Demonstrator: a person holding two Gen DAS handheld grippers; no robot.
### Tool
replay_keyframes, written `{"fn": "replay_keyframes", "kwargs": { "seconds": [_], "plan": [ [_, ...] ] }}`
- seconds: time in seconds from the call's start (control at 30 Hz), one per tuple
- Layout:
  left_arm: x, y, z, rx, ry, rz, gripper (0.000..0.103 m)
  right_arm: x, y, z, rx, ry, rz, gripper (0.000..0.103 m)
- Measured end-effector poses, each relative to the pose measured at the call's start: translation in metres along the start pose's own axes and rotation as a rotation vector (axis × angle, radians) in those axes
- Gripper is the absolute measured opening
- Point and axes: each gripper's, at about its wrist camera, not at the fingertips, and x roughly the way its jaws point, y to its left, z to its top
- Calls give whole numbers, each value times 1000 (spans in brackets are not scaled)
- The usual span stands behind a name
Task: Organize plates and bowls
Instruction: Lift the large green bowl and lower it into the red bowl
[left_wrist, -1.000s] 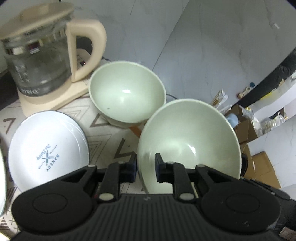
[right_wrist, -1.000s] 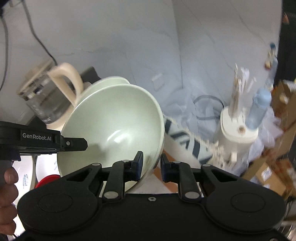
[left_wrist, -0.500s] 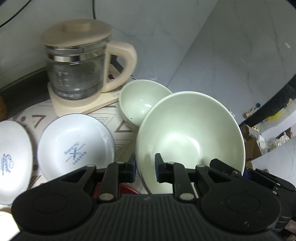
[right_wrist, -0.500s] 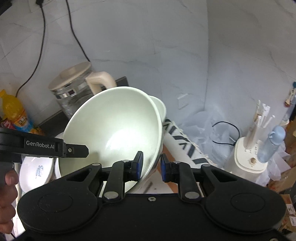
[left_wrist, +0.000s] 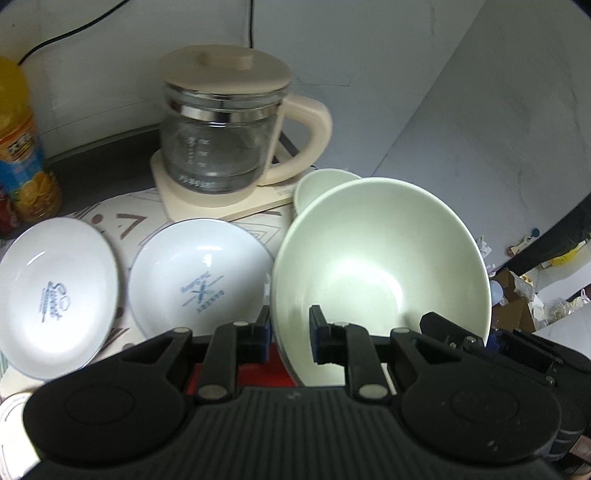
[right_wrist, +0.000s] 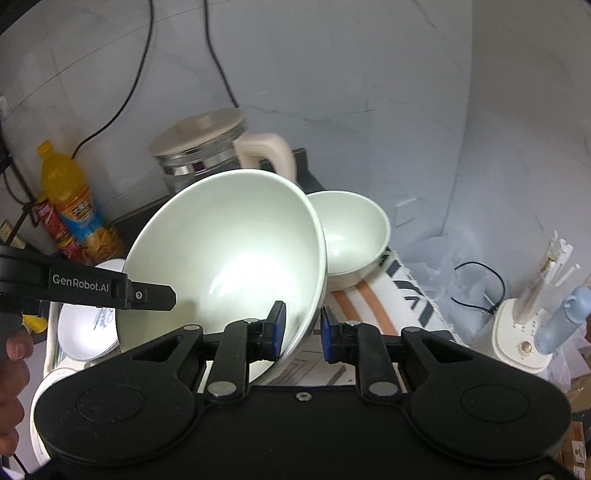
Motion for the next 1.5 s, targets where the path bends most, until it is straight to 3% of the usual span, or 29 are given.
{"fn": "replay_keyframes", "kwargs": {
  "seconds": [0.63,1.17,1.5],
  "plan": [
    [-22,44,-32,-128,33,75,18,13,43,-19,-112,107,114,20],
    [-8,54,-75,-162,130,84,18,21,48,-53,-149,224,118,20],
    [5,62,-83,-186,178,105,20,34,54,-65,-169,257,97,20]
  ]
}}
